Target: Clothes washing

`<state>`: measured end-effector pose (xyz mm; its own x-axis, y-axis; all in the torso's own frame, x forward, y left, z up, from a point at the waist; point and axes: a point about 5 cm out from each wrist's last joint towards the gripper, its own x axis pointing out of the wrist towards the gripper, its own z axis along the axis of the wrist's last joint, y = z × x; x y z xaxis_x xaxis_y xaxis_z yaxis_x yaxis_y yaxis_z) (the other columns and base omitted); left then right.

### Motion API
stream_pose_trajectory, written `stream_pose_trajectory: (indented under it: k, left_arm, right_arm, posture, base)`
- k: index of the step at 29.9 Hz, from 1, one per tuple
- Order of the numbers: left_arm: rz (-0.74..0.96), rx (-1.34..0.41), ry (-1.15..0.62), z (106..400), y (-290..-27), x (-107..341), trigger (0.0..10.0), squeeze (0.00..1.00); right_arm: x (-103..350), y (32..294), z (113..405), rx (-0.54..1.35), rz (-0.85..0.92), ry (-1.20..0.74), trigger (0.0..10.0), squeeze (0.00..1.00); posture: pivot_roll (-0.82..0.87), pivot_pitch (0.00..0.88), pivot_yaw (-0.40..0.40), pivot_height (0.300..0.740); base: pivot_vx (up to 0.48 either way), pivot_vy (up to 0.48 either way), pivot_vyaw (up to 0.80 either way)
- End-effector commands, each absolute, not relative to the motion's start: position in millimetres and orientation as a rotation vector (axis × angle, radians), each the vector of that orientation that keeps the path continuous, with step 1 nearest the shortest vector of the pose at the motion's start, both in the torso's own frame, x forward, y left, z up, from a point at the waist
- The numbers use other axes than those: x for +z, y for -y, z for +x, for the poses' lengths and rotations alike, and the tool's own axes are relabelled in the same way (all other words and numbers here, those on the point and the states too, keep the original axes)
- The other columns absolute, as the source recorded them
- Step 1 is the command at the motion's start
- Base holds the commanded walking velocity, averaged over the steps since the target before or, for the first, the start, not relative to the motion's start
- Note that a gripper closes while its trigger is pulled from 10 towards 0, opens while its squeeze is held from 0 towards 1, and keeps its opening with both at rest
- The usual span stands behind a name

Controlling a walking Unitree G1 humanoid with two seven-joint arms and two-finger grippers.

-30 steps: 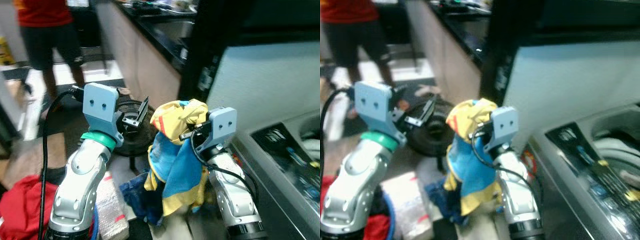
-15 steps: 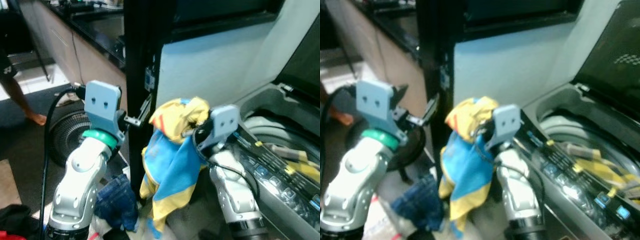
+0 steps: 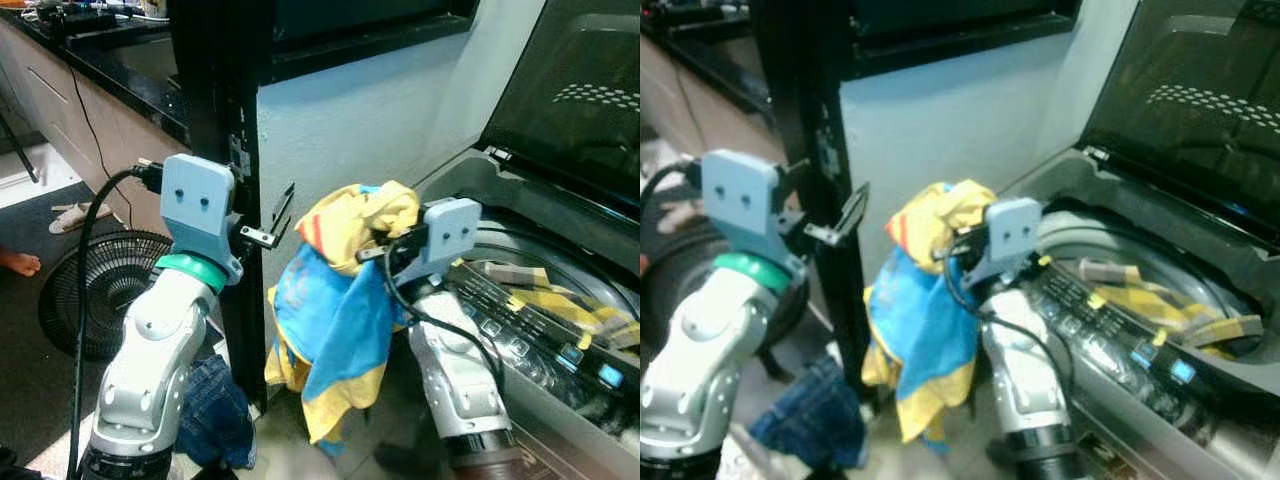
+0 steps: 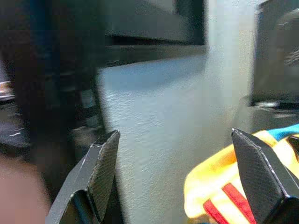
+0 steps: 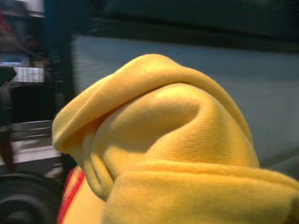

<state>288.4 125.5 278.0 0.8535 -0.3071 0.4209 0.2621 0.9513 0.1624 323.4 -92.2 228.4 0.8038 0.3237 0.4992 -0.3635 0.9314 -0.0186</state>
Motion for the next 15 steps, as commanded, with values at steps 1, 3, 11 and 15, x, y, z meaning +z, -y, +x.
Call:
stream_pose_trajectory:
  k: [1,3,11,15]
  left_arm:
    - [0.097,-0.312,0.448,287.7,-123.2,276.1,10.0,0.00]
    - [0.097,-0.312,0.447,287.7,-123.2,276.1,10.0,0.00]
    - [0.097,-0.312,0.445,287.9,-123.0,275.9,10.0,0.00]
    - [0.097,-0.312,0.441,287.9,-122.9,275.1,10.0,0.00]
  right_arm:
    - [233.5,96.5,322.8,0.351,0.090,0.544,10.0,0.00]
    - [233.4,96.4,322.7,0.351,0.092,0.543,10.0,0.00]
    - [232.3,96.8,322.7,0.349,0.094,0.538,10.0,0.00]
    - [231.6,97.0,322.7,0.347,0.097,0.534,10.0,0.00]
  posture:
    - [0.09,0.036,0.001,0.740]
    - [0.09,0.036,0.001,0.740]
    - [0.08,0.039,0.002,0.740]
    - [0.09,0.040,0.002,0.740]
  base:
    - [0.000,0.000,-0.80]
    - [0.000,0.000,-0.80]
    - [0.000,0.000,-0.10]
    - [0.000,0.000,-0.80]
